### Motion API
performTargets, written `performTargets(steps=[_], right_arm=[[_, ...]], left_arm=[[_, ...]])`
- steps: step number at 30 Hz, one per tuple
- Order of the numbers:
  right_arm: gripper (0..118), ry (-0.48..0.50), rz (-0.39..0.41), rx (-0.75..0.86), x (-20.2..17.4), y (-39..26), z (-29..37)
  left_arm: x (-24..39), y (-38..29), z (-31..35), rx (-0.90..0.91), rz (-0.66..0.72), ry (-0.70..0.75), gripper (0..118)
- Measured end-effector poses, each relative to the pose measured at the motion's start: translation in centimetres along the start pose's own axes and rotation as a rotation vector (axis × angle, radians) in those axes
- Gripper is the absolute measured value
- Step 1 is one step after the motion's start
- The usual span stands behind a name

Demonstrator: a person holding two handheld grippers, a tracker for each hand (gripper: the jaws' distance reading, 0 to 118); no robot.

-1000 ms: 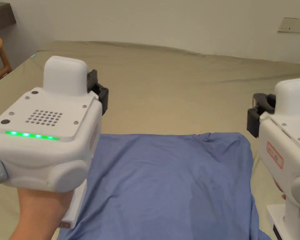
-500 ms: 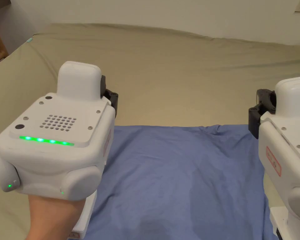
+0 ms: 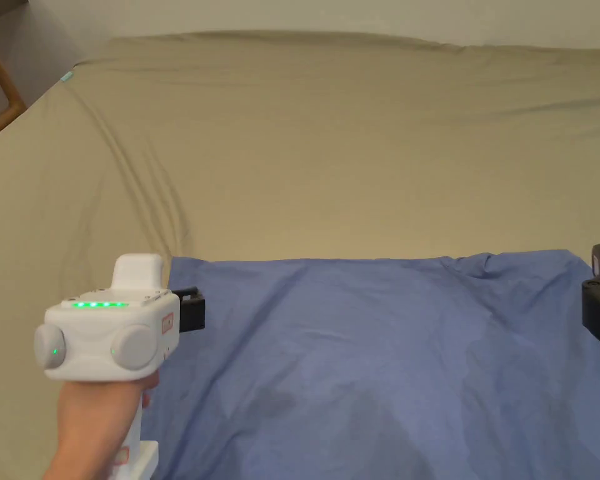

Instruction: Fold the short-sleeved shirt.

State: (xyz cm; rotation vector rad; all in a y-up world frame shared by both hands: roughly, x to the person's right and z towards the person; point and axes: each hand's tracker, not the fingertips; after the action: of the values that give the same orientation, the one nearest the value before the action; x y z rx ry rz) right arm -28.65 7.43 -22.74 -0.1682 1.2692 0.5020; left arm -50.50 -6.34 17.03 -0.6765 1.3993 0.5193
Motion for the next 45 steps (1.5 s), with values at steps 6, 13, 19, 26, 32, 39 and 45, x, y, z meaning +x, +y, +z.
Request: performTargets(steps=[6,13,19,26,32,39,45], right_arm=[[0,-0.023,0.016,-0.055,0.9,-1.0,-2.4],[0,-0.036,0.018,-0.103,1.3,-2.3,-3.6],[0,-0.031,0.016,-0.129,1.3,-2.8,-4.3],[0,-0.046,-0.009,-0.143,3.4,-2.4,-5.0],[0,0.026,-0.076,-0.199,6.2,-1.4,-9.2],[31,0.013,-0.019,-0.344,7.7,-3.4,-17.9],[118,0.018,-0.098,-0.528,8.6,-6.6,-23.8]], left_arm=[[0.2,4.1,-6.4,0.018,-0.057,0.066,104],[0.3,3.2,-10.2,-0.077,-0.032,0.016,76],[2.7,2.8,-9.3,-0.042,-0.220,0.020,0],[2.2,3.3,-2.7,0.116,-0.200,0.014,0],[3.0,2.2,5.5,0.281,-0.275,0.025,0],[2.4,0.9,9.4,0.296,-0.251,0.015,0],[2.3,0.1,8.7,0.247,-0.247,-0.005,0]])
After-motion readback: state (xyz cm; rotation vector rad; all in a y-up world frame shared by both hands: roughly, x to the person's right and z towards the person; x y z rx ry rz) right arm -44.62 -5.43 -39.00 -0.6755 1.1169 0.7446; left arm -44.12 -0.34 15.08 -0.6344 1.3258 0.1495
